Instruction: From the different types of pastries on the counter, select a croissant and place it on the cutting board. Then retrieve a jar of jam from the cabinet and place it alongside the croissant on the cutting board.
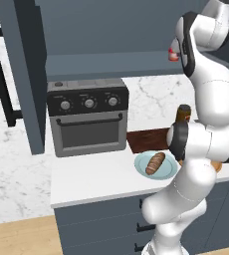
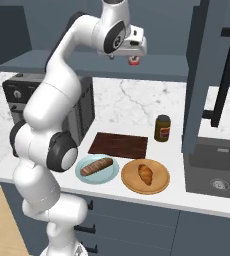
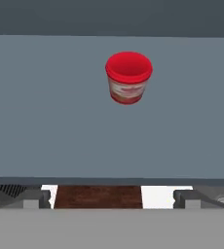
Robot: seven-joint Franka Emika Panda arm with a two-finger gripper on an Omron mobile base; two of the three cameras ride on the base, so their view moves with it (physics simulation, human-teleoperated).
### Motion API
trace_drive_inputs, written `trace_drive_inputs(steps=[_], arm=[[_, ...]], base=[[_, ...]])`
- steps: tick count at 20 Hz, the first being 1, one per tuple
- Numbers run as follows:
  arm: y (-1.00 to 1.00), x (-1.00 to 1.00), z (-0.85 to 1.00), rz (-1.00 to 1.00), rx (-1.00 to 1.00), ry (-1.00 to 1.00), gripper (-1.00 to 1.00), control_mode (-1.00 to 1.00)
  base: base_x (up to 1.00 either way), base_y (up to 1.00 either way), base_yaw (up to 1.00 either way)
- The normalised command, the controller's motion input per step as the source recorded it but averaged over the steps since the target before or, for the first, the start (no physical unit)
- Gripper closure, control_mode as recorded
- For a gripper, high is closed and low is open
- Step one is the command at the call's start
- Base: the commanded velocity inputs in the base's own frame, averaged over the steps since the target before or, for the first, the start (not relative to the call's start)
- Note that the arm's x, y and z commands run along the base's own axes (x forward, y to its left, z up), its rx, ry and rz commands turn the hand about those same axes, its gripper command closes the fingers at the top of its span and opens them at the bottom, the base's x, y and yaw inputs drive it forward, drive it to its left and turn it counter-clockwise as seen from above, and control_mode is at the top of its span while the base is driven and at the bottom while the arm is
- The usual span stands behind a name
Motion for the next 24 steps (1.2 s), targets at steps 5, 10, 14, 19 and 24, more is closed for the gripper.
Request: trace_drive_inputs(steps=[5,10,14,19,24], arm=[[0.0,0.29,-0.02,0.0,0.01,-0.16,-1.0,-1.0],[0.0,0.29,-0.01,0.0,0.0,-0.12,-1.0,-1.0],[0.0,0.25,-0.01,0.0,0.0,-0.07,-1.0,-1.0],[0.0,0.22,-0.01,0.0,0.0,-0.04,-1.0,-1.0],[0.0,0.22,0.0,0.0,0.0,-0.04,-1.0,-1.0]], base=[[0.0,0.0,0.0],[0.0,0.0,0.0],[0.0,0.0,0.0],[0.0,0.0,0.0],[0.0,0.0,0.0]])
